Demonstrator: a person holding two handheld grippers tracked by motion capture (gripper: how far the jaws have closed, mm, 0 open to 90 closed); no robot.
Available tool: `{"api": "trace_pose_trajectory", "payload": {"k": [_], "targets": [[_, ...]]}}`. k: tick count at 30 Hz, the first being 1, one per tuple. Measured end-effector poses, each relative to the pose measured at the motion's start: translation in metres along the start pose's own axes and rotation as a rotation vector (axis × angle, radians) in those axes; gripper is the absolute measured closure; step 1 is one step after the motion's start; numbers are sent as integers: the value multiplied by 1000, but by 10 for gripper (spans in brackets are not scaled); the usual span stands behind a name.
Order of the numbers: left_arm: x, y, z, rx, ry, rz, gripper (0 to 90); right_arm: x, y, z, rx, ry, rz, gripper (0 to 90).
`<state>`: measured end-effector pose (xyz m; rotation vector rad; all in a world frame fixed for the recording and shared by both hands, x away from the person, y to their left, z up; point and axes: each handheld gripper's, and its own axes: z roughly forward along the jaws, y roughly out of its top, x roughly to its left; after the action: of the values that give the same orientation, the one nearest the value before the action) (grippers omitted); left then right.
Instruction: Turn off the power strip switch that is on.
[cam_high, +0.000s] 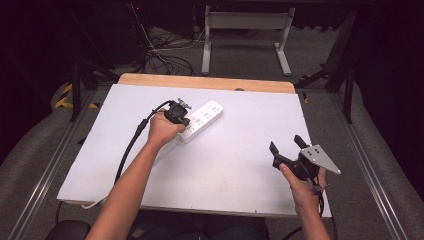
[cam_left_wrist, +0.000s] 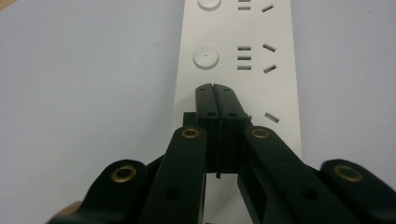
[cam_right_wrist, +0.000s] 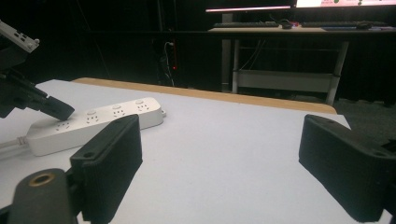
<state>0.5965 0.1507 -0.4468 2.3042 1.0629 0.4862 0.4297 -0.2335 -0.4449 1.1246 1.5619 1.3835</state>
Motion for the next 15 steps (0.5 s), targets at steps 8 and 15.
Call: {"api": "trace_pose_trajectory", "payload": {"k": [8, 15], "targets": [[4, -2, 1, -14, -24, -42, 900, 0, 0, 1, -4, 5, 0, 140], [2, -1, 3, -12, 7, -28, 900, 2, -1, 1, 3, 8, -5, 140]]}}
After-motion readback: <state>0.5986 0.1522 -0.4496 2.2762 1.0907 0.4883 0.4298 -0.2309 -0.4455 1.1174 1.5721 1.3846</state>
